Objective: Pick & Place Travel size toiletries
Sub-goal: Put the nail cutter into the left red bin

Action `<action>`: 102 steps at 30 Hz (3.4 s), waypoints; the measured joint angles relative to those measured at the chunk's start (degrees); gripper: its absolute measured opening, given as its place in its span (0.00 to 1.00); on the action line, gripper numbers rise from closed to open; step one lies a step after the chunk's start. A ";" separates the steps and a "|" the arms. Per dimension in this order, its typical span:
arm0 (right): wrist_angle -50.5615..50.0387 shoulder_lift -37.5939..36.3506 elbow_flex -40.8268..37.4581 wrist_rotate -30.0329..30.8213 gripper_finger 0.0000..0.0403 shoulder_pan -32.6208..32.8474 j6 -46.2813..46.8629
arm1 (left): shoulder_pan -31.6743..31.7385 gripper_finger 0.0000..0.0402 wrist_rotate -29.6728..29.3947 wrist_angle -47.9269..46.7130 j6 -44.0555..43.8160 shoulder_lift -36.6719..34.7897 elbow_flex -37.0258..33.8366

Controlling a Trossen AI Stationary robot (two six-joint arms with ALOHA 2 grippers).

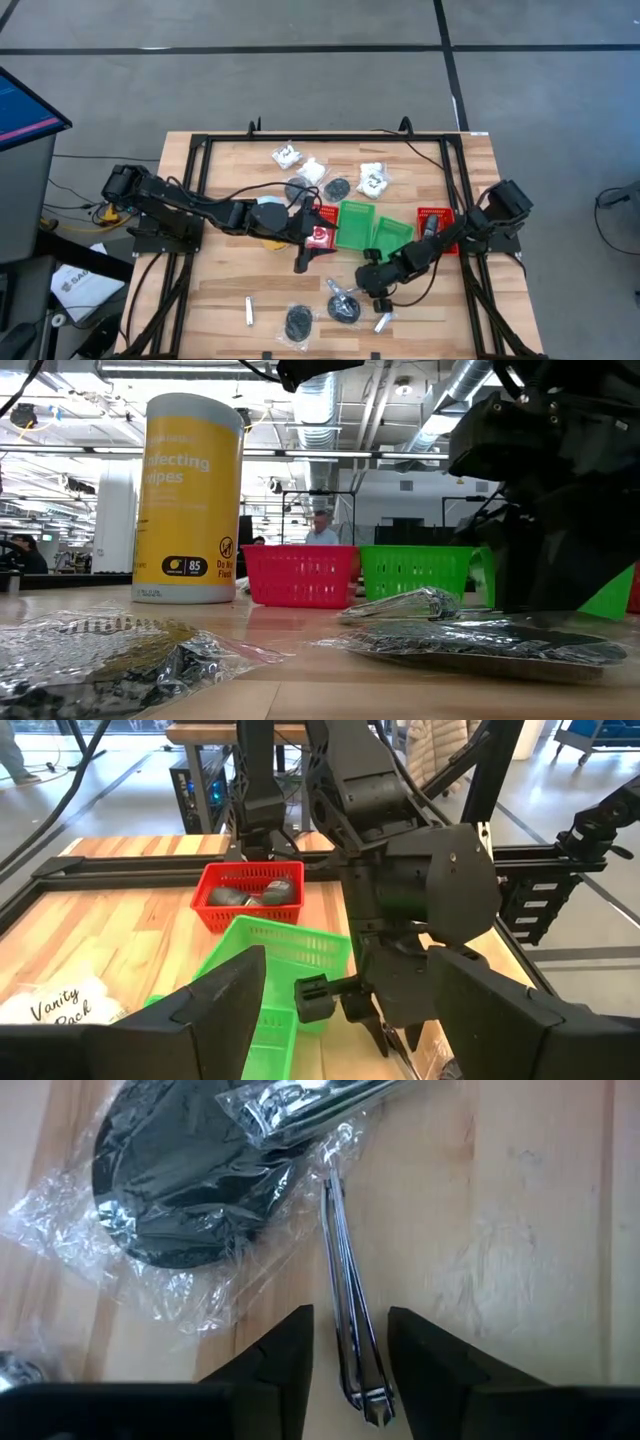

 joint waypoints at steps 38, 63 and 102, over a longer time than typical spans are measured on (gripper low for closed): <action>-10.38 -13.29 0.39 4.84 0.07 0.84 0.32 | 0.02 0.67 0.10 -0.81 0.00 0.00 0.00; 3.35 -27.65 0.52 19.58 0.07 -4.19 -12.29 | 0.02 0.67 -0.15 3.82 2.16 0.00 -0.02; 16.01 -27.61 0.52 19.13 0.07 -7.91 -19.19 | 1.33 0.06 0.05 6.10 7.47 0.00 -0.02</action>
